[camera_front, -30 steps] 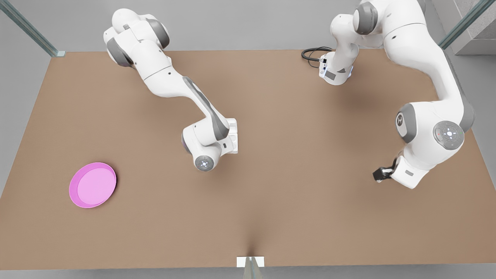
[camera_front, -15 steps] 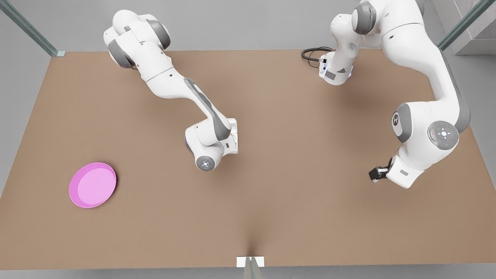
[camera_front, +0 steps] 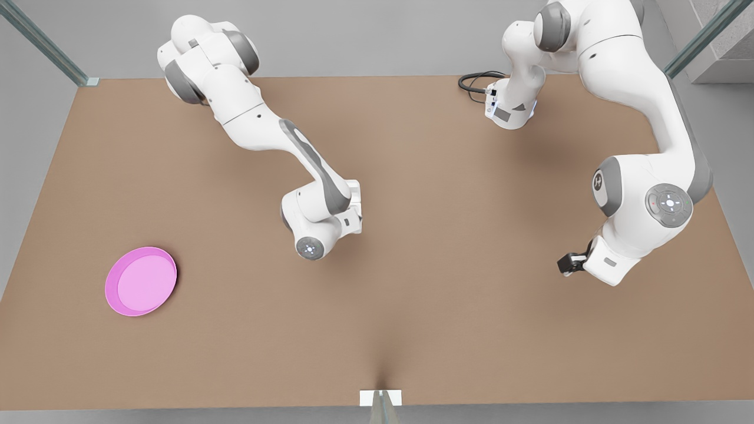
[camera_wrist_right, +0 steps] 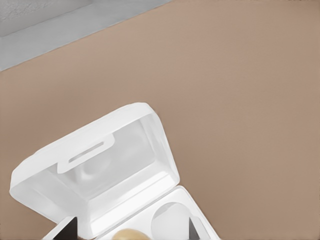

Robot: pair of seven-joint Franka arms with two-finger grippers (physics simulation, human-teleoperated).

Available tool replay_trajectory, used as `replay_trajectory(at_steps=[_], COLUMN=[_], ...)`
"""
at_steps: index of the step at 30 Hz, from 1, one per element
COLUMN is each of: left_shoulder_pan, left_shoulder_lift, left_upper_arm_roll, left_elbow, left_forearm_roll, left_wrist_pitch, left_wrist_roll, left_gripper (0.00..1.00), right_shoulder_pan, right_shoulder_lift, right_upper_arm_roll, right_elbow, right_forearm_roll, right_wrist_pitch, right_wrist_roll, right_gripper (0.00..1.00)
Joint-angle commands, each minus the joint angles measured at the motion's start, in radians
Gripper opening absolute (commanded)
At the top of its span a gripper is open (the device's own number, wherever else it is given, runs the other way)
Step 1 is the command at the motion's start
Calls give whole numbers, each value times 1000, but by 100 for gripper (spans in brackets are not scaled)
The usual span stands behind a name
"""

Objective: Pack egg into the box and close the box lid

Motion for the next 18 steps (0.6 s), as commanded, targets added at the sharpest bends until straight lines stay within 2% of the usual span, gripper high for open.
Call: replay_trajectory(at_steps=[1, 4, 6, 7, 8, 9, 10, 11, 12, 13, 14, 15, 18], left_shoulder_pan=[0, 3, -3, -36, -102, -184, -253, -273, -274, -248, -245, -262, -526], left_shoulder_lift=[0, -11, -61, -65, -78, -80, -111, -138, -177, -222, -299, -350, -362], left_upper_arm_roll=[0, 2, -1, -3, 0, 2, -1, -7, -13, -92, -114, -145, -147], left_elbow=[2, 0, 0, 0, 0, 0, 0, 0, -3, -43, -122, -152, -80], left_forearm_roll=[5, 13, 13, 8, 11, 49, 131, 102, 43, 46, 37, -35, -52], left_wrist_pitch=[0, -3, -15, -14, -35, -113, -136, -196, -259, -293, -288, -322, -452], left_wrist_roll=[0, -5, -1, -5, -53, -268, -298, -290, -291, -287, -145, -106, -110], left_gripper=[100, 100, 100, 100, 100, 100, 100, 100, 100, 100, 100, 100, 100], right_shoulder_pan=[-2, -27, -45, -47, -48, -47, -48, -58, -62, -51, -56, -73, -93], right_shoulder_lift=[0, -2, 0, -2, 0, -5, -23, -101, -235, -434, -618, -643, -686], right_upper_arm_roll=[0, -9, -12, -55, -136, -241, -356, -385, -374, -319, -267, -267, -267], right_elbow=[2, 32, 57, 103, 149, 181, 192, 186, 142, -3, -138, -138, -135], right_forearm_roll=[2, 26, 41, 70, 77, 75, 31, -76, -294, -514, -629, -629, -632], right_wrist_pitch=[0, 14, 90, 95, 126, 169, 157, 138, 103, 87, 75, 45, 38], right_wrist_roll=[2, 5, 49, 97, 120, 150, 409, 671, 1046, 1474, 1798, 1798, 1806], right_gripper=[100, 100, 100, 100, 100, 100, 100, 100, 100, 100, 100, 100, 100])
